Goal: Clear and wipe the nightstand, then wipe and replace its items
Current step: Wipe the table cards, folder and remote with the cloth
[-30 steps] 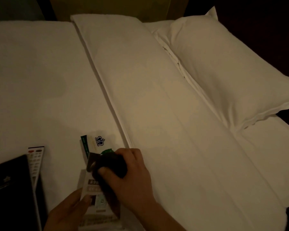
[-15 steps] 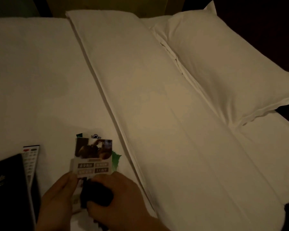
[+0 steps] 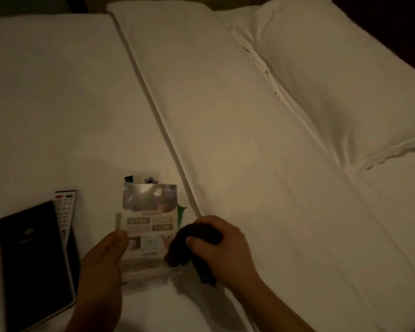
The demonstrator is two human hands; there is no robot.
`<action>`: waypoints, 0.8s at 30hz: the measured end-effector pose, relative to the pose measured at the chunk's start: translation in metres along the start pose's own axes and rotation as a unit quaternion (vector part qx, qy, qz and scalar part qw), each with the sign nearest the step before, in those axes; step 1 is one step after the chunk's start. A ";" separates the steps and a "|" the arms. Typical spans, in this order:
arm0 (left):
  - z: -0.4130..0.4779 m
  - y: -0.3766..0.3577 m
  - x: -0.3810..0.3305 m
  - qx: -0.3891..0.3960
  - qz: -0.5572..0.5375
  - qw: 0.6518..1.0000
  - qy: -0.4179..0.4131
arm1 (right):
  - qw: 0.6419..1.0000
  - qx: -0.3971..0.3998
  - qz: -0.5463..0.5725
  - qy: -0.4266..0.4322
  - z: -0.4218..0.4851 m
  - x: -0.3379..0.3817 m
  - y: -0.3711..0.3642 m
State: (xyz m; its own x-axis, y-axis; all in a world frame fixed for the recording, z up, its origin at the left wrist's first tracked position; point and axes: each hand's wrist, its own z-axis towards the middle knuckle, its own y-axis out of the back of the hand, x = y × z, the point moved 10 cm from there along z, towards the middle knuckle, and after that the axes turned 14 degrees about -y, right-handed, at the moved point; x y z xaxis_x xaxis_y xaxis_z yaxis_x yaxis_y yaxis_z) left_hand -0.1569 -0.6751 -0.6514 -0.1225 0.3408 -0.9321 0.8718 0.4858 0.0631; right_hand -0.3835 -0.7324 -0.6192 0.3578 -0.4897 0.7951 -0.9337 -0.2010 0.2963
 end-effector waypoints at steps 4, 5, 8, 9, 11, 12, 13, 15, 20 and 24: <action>-0.004 -0.013 0.006 0.055 0.022 0.998 -0.003 | 0.993 0.094 0.072 0.024 -0.011 0.004 -0.027; -0.005 -0.014 0.009 0.053 0.024 0.998 0.008 | 0.995 0.057 0.070 0.033 -0.007 0.004 -0.020; -0.014 -0.011 0.013 0.069 0.031 0.997 0.033 | 0.985 -0.050 0.164 0.006 0.007 -0.006 0.017; -0.016 -0.010 0.014 0.072 0.022 0.997 0.034 | 0.985 -0.047 0.167 0.018 0.005 -0.004 0.019; -0.018 -0.009 0.014 0.074 0.010 0.997 0.027 | 0.995 -0.015 0.053 0.083 -0.008 0.012 0.005; -0.018 -0.011 0.013 0.075 0.012 0.997 0.014 | 0.989 -0.005 -0.051 0.139 -0.019 0.023 -0.010; -0.020 -0.013 0.010 0.076 0.019 0.997 -0.003 | 0.969 -0.006 -0.151 0.197 -0.030 0.031 -0.026; -0.025 -0.016 0.005 0.079 0.046 0.995 -0.035 | 0.941 -0.017 -0.233 0.244 -0.031 0.036 -0.044; -0.033 -0.016 0.005 0.093 0.090 0.990 -0.056 | 0.969 -0.192 -0.121 0.096 -0.002 0.031 0.011; -0.037 -0.022 -0.007 0.124 0.141 0.976 -0.114 | 0.949 -0.106 -0.197 0.221 -0.021 0.056 -0.045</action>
State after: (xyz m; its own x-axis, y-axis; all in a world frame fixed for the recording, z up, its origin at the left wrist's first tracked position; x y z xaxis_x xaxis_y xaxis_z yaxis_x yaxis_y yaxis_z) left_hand -0.1927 -0.6583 -0.6329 0.2234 0.2313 -0.9469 0.9468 0.1792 0.2671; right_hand -0.3223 -0.7329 -0.5772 0.6823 0.0012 0.7311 -0.7276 -0.0966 0.6792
